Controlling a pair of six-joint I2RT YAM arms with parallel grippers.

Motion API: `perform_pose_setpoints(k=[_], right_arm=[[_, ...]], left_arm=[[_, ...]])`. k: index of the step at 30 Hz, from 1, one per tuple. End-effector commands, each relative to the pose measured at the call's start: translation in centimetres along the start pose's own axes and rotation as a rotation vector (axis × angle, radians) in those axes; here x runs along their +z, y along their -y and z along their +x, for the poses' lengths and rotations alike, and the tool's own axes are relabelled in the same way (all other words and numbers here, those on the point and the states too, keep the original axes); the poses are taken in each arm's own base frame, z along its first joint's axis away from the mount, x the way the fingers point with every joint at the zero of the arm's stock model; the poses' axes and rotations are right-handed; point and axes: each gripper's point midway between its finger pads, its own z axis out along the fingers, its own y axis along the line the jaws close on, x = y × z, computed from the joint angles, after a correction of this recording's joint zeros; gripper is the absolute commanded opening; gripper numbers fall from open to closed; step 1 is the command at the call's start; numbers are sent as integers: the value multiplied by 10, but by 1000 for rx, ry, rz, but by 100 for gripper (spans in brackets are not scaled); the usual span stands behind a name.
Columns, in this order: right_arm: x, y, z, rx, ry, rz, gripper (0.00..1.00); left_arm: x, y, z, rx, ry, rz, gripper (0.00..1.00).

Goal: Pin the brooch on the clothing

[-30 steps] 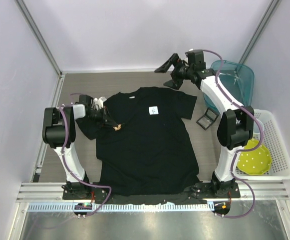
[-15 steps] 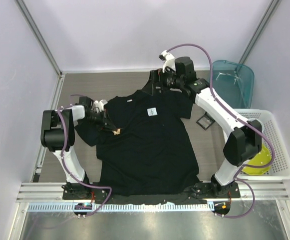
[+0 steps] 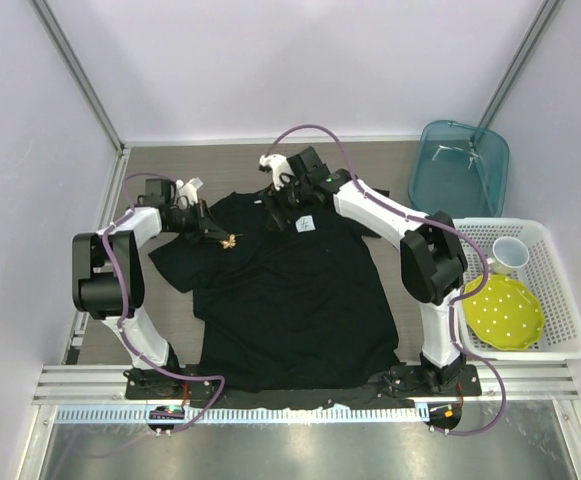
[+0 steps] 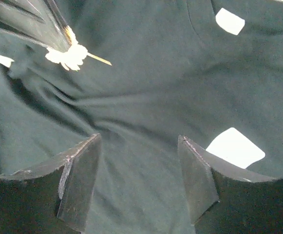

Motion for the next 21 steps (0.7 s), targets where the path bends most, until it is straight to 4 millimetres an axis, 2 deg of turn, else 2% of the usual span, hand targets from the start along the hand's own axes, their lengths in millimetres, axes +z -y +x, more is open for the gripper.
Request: perform_pose_setpoints(k=[1, 2, 4, 5, 8, 10, 14, 17, 21], right_arm=[[-7, 21, 23, -69, -83, 71, 65], [-4, 24, 44, -82, -130, 73, 59], [-3, 30, 62, -103, -174, 91, 54], [-2, 33, 77, -106, -211, 98, 50], [-1, 41, 102, -135, -275, 124, 47], [-4, 43, 112, -162, -299, 126, 46], [-10, 39, 152, -164, -397, 97, 44], [-21, 31, 174, -162, -434, 82, 43], [-35, 18, 192, -168, -465, 66, 43]], left_arm=[[3, -12, -16, 14, 33, -47, 0], [7, -18, -10, -5, 1, -52, 0], [10, -23, -9, -32, -18, -47, 0], [10, -25, -10, -44, -18, -47, 0], [12, -31, -5, -40, -39, -50, 0], [12, -34, 3, -41, -60, -47, 0], [12, -38, 18, -78, -87, -28, 0], [12, -41, 29, -109, -102, -18, 0], [10, -41, 39, -113, -115, -15, 0]])
